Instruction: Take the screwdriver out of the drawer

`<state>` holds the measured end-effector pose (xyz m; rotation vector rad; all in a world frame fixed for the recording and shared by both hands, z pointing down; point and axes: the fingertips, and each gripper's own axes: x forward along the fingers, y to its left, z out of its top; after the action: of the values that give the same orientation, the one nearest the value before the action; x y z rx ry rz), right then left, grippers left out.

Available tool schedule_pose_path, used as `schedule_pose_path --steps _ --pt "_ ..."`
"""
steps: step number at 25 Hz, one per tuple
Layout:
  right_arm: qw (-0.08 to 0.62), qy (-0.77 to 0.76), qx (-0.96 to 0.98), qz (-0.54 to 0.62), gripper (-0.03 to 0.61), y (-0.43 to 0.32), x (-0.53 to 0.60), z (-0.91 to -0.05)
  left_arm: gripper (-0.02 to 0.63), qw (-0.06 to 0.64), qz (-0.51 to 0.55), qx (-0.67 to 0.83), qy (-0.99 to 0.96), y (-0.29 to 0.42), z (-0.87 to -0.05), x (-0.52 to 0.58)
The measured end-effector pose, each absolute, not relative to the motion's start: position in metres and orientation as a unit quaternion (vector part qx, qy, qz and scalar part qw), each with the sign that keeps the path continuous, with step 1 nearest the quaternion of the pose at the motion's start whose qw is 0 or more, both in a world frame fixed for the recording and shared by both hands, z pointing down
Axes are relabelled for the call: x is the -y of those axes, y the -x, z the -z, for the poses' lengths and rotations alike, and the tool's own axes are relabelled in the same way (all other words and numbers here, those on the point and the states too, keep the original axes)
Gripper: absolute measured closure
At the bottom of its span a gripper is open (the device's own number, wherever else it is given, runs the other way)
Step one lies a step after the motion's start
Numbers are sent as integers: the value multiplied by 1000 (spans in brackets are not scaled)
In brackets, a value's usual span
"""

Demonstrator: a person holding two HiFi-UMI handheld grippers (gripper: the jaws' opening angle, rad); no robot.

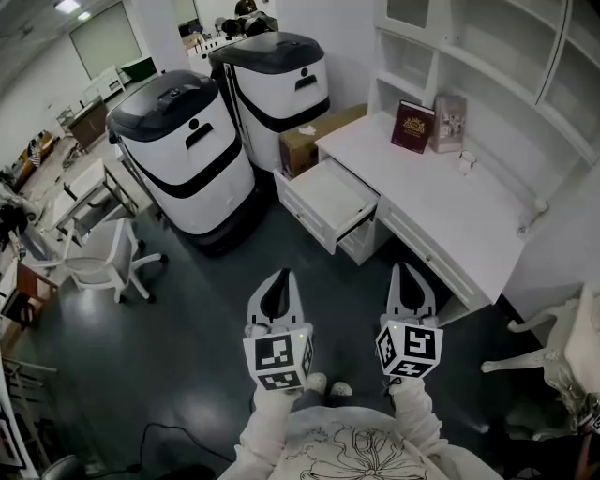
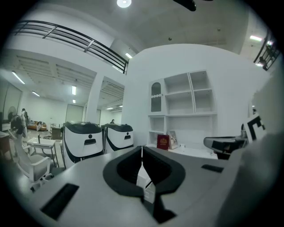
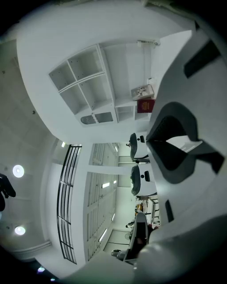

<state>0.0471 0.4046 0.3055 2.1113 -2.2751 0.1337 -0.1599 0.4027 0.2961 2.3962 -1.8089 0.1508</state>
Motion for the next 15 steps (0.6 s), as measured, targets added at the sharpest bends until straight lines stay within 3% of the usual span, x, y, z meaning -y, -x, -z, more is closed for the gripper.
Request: schedule_pose_path --steps 15 --pt "21 -671 740 -51 575 -73 -407 -328 603 87 -69 609 -785 134 -326 -411"
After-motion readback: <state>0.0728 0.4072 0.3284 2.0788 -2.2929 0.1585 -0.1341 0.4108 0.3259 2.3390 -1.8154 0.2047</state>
